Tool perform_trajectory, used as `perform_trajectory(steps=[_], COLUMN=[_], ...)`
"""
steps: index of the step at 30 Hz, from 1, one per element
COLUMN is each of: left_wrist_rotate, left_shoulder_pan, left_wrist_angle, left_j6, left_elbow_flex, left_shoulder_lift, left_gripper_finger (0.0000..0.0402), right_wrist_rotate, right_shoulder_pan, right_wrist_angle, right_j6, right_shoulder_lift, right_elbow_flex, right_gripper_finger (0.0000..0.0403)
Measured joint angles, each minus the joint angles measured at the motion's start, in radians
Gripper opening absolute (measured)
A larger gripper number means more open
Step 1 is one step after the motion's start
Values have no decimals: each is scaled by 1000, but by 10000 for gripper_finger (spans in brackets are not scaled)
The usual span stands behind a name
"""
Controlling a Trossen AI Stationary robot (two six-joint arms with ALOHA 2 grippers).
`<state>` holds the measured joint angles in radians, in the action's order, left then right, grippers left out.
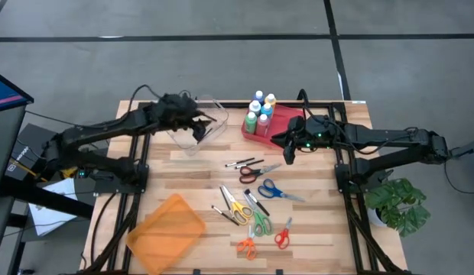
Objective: Pick & Place Paint Supplies
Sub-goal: Put the black paint brush into the transparent bin
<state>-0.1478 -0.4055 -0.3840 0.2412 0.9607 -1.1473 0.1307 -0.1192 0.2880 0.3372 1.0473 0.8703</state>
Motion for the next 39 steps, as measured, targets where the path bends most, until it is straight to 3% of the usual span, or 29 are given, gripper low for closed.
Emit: perform_trajectory(steps=[5,12,22,39], left_wrist_rotate=[1,105,156,143], left_shoulder_pan=[138,214,237,236], left_wrist_angle=[42,53,159,209], left_j6=[-31,-32,-46,-128], left_elbow_flex=[0,0,-1,0], left_shoulder_lift=[-39,-250,-474,-654], left_gripper_finger=[224,218,218,218], right_wrist_rotate=[0,-1,-38,-55], right_shoulder_pan=[0,2,2,1], right_wrist_angle=[26,44,54,75], right_j6=[-4,1,3,3], right_shoulder_lift=[0,0,0,0], right_elbow_flex=[0,0,0,0], right_gripper_finger=[68,68,68,68])
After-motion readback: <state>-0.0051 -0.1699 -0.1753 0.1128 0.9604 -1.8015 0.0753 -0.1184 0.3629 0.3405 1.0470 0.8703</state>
